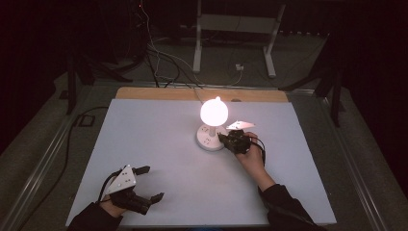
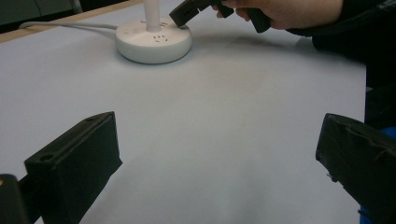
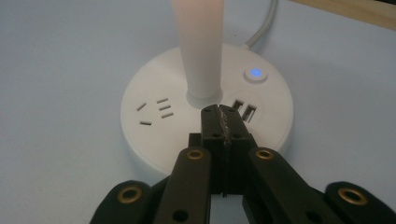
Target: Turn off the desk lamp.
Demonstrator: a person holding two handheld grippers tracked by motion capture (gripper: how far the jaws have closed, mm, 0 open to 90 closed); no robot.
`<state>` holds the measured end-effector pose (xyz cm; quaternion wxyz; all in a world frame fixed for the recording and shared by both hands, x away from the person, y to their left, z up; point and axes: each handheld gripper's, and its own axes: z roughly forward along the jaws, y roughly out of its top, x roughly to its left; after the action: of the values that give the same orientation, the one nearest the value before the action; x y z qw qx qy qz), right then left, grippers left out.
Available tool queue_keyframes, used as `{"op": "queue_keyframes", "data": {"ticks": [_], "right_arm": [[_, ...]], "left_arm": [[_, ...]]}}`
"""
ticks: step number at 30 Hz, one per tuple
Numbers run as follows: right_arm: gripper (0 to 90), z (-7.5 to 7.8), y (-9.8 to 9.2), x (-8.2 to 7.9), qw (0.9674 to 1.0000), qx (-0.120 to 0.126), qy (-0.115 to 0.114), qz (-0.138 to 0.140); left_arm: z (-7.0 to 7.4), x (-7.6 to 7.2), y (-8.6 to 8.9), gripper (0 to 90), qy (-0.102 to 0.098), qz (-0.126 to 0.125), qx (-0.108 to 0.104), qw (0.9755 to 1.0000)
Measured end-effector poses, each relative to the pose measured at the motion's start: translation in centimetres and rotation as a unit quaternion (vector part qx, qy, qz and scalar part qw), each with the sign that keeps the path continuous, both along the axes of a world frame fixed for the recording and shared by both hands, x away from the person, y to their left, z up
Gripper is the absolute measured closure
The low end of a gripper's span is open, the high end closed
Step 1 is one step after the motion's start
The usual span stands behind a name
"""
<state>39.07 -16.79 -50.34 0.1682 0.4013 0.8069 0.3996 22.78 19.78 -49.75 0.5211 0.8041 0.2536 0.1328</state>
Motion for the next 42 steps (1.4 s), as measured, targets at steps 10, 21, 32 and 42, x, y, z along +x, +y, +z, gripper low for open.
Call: {"op": "queue_keyframes", "data": {"ticks": [10,21,32,42], "right_arm": [[90.0,-0.1,0.2,-0.2,0.9996,-0.021,-0.013,0.009],[90.0,3.9,-0.6,-1.1,0.9985,0.031,-0.045,0.001],[90.0,3.2,-0.2,-1.2,0.9987,0.025,-0.044,0.004],[90.0,1.7,0.0,-1.1,0.9995,0.007,-0.030,0.003]], "left_arm": [[0.0,0.0,0.0,0.4,0.000,0.000,0.000,1.0000],[-0.1,0.1,0.0,0.4,0.002,0.002,-0.001,1.0000],[0.0,0.0,0.0,0.4,0.000,0.001,-0.001,1.0000],[0.0,0.0,0.0,0.4,0.000,0.000,-0.001,1.0000]]}}
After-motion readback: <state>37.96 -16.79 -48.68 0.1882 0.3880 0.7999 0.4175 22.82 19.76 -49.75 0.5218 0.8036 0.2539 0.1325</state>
